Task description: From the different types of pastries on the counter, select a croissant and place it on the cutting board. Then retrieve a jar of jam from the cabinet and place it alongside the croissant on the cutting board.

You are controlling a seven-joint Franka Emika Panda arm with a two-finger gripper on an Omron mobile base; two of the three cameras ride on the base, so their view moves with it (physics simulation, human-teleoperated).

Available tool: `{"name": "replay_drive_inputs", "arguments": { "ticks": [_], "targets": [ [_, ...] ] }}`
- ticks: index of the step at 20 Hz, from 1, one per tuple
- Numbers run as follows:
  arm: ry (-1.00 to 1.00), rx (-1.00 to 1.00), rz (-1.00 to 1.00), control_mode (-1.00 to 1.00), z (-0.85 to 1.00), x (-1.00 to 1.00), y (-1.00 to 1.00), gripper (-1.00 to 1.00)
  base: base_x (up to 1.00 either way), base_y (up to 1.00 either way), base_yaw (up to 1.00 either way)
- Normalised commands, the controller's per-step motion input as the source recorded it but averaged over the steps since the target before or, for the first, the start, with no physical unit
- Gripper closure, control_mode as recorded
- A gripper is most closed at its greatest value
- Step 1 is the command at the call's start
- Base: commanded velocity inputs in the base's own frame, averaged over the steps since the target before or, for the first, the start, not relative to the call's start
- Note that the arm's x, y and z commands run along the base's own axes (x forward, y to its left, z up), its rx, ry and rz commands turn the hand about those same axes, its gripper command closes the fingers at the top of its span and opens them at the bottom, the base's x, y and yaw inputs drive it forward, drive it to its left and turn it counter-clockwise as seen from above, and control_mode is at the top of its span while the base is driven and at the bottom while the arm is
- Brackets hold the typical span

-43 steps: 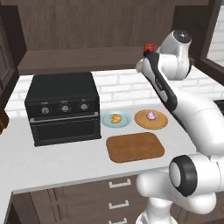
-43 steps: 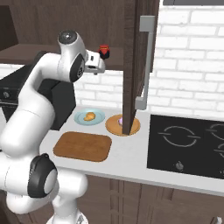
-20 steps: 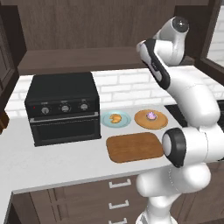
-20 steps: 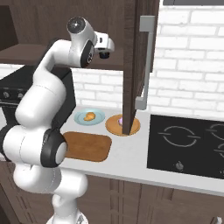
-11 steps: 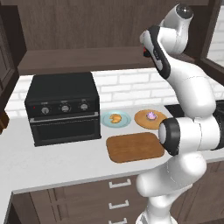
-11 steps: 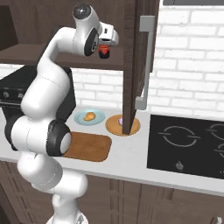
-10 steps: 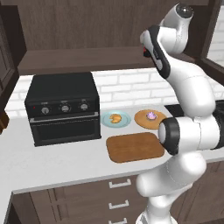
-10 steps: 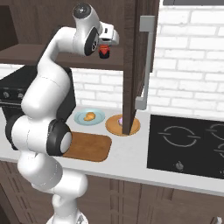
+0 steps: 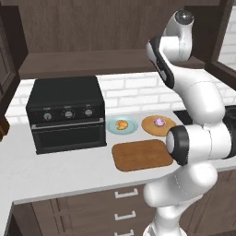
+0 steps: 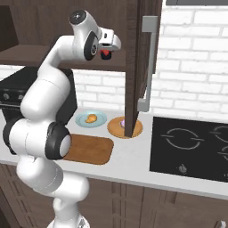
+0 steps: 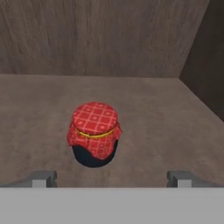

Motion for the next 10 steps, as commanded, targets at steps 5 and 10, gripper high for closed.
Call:
{"name": "replay_drive_inputs", "arguments": {
  "ticks": [5, 10],
  "targets": [
    [-0.12, 0.19, 0.00, -1.00, 0.00, 0.13, -0.01, -1.00, 0.00, 0.00, 0.00],
    [0.00, 0.00, 0.00, -1.00, -0.10, 0.13, 0.02, -1.00, 0.00, 0.00, 0.00]
  ]
}}
